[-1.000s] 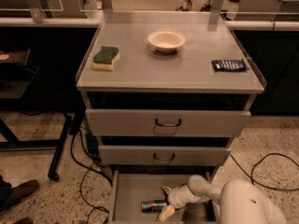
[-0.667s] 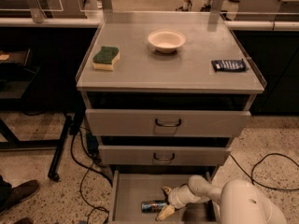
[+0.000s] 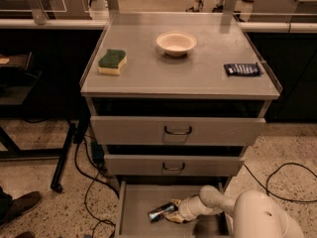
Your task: Pick redbull can from bottom drawer and place on counter
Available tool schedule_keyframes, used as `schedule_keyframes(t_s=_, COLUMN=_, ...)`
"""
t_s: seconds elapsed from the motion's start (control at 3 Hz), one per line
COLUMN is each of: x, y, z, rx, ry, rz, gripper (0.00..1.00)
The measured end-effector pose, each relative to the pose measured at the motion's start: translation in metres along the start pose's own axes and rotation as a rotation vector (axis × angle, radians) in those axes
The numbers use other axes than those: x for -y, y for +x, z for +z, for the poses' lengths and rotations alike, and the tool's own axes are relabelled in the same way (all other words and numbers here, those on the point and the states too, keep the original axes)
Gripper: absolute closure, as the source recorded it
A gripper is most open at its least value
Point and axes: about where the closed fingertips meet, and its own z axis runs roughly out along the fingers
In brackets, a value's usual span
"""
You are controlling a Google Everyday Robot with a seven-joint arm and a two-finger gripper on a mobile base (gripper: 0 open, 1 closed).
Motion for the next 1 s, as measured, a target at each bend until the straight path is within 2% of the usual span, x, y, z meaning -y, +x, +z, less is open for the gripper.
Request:
schedule_keyframes(t_s=0.33, x=0.0000, y=0.0000, z=0.0000, rx=0.000, ry=0.000, rz=0.000, gripper=0.99)
schedule_keyframes(t_s=1.0, x=-0.0006, y=-0.0033, z=-0.0030, rx=0.000, ry=0.000, rz=0.000, gripper=1.00)
